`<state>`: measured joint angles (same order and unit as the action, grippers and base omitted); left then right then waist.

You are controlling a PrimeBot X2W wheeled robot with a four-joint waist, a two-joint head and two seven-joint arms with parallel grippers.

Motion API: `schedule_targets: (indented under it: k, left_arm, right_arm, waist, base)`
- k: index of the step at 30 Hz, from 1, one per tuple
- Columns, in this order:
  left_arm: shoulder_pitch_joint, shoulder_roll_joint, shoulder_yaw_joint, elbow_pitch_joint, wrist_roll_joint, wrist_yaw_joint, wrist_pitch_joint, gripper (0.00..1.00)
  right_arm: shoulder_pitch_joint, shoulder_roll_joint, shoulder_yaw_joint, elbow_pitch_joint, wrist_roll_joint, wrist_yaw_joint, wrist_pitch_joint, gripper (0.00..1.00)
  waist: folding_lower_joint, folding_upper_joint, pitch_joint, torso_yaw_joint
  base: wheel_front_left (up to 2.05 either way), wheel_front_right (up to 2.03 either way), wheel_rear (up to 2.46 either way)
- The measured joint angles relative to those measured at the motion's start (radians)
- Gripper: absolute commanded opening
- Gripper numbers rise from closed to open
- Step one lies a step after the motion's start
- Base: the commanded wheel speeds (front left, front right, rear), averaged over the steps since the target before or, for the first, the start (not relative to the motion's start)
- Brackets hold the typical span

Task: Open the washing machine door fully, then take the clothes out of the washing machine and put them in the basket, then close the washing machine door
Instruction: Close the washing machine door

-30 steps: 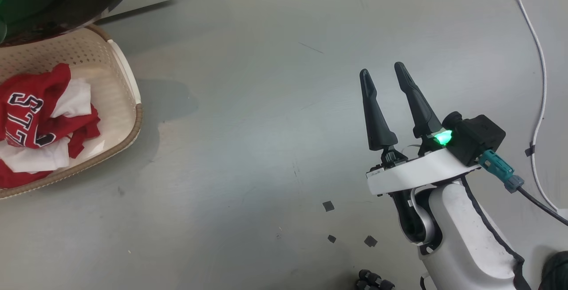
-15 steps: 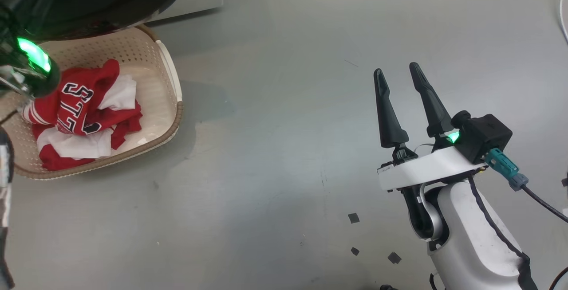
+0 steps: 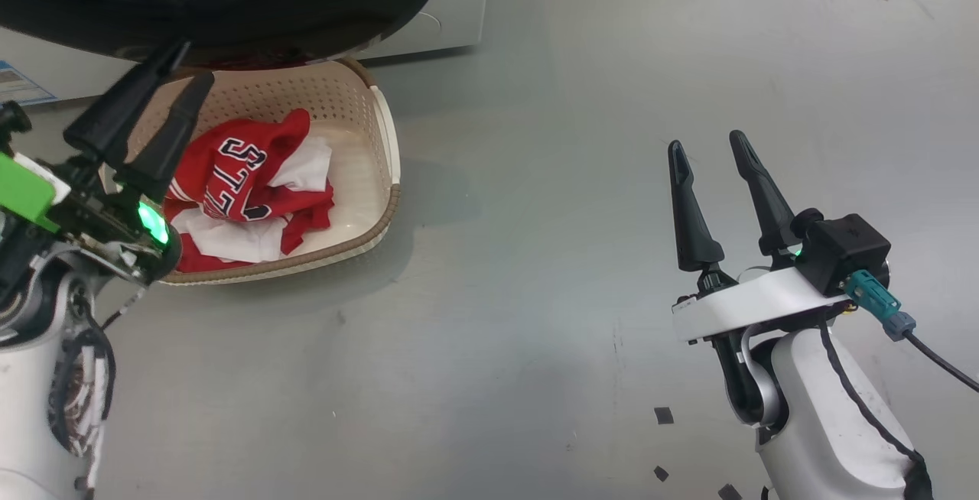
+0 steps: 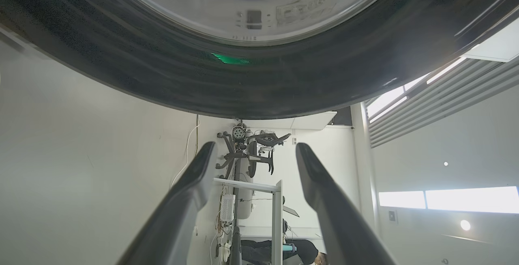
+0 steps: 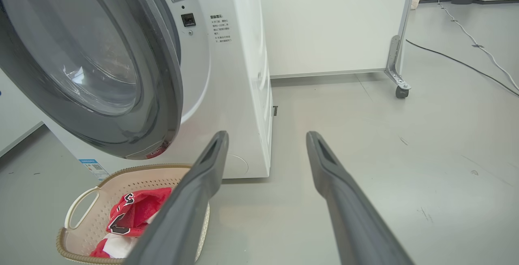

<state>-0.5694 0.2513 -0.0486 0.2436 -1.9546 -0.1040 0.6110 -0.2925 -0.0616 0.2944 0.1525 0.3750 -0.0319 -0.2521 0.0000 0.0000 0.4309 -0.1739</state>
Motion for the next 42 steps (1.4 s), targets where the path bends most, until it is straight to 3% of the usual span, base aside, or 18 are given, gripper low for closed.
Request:
schedule_targets:
  k: [16, 26, 31, 36, 37, 42]
  left_arm:
    - [0.328, -0.126, 0.079, -0.107, 0.006, -0.017, -0.095, 1.00]
    - [0.453, -0.185, 0.132, -0.211, 0.138, -0.017, -0.197, 1.00]
    - [0.488, -0.181, 0.159, -0.276, 0.283, -0.017, -0.287, 1.00]
    - [0.507, -0.161, 0.156, -0.346, 0.498, -0.017, -0.396, 1.00]
    - [0.507, -0.161, 0.156, -0.346, 0.498, -0.017, -0.396, 1.00]
    - [0.542, -0.106, 0.121, -0.389, 0.772, -0.017, -0.523, 1.00]
  right_arm:
    - [0.077, -0.017, -0.004, 0.050, -0.026, 0.022, 0.000, 1.00]
    - [0.131, -0.018, -0.015, 0.074, -0.027, 0.031, 0.000, 1.00]
    - [0.143, -0.017, -0.012, 0.079, -0.033, 0.031, 0.000, 1.00]
    - [0.155, -0.018, -0.015, 0.079, -0.034, 0.031, 0.000, 1.00]
    - [0.155, -0.018, -0.015, 0.079, -0.034, 0.031, 0.000, 1.00]
    - [0.159, -0.020, -0.028, 0.075, -0.044, 0.030, 0.000, 1.00]
  waist:
    - [0.0000, 0.0000, -0.116, 0.101]
    - [0.0000, 0.0000, -0.194, 0.142]
    - [0.0000, 0.0000, -0.234, 0.156]
    - [0.0000, 0.0000, -0.269, 0.166]
    - [0.0000, 0.0000, -0.269, 0.166]
    - [0.0000, 0.0000, -0.297, 0.169]
  base:
    - [0.00, 0.00, 0.00]
    - [0.00, 0.00, 0.00]
    - [0.00, 0.00, 0.00]
    - [0.00, 0.00, 0.00]
    - [0.00, 0.00, 0.00]
    - [0.00, 0.00, 0.00]
